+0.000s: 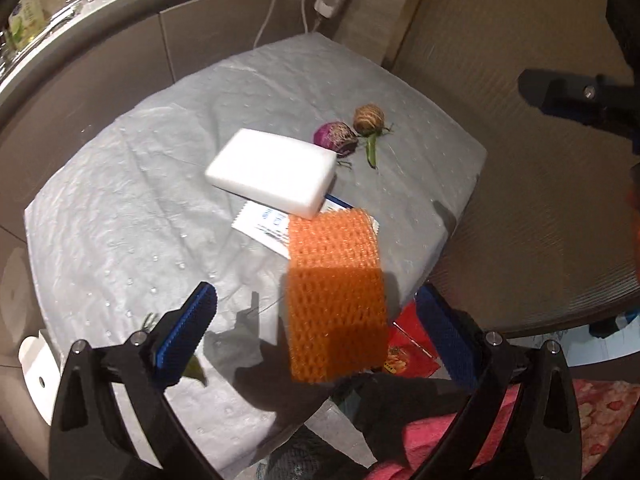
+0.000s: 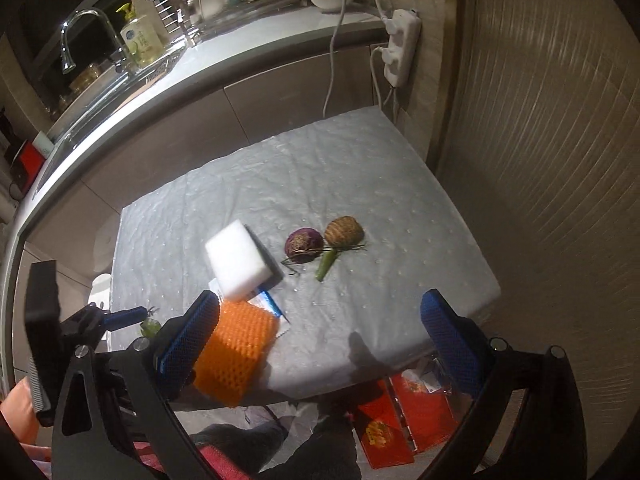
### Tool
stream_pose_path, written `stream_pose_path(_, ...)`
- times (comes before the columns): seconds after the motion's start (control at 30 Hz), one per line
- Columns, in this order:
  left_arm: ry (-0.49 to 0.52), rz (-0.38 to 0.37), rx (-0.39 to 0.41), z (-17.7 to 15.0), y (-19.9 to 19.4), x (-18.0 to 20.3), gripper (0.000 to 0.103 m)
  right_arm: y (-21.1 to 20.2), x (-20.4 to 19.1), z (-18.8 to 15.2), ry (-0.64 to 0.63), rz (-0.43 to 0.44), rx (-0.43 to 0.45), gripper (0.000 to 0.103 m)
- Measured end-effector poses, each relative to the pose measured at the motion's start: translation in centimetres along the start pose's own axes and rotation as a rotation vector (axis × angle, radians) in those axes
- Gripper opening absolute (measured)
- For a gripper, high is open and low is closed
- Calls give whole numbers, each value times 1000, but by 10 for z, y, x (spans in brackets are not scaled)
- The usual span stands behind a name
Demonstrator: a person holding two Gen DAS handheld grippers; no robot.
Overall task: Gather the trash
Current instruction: 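Reach the left tool to the second orange foam net and grasp it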
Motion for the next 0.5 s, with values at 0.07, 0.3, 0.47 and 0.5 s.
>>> stream_pose_path(0.07, 28, 7, -25, 2, 18, 11, 95, 1, 10, 2, -9, -12, -1, 100)
stream_pose_path(0.3, 35, 29, -149, -7, 64, 19, 62, 10, 23, 12, -37, 2, -15, 100)
stream_pose_path(0.47, -17, -15, -149, -5, 58, 11, 23, 23, 13, 18, -76, 50, -42, 100)
stream_pose_path(0.5, -30, -22, -144, -4, 54, 8, 22, 27, 9, 18, -87, 66, -52, 100)
Point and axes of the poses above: each gripper's, at about its wrist camera, not at the fingertips, and y roughly the way its jaws point, x to its right, z to its top, the point moved 3 cm from there along y, roughly the way its jaws point, and after that the axes turned 9 degrees about y, right-handed, at the moved point
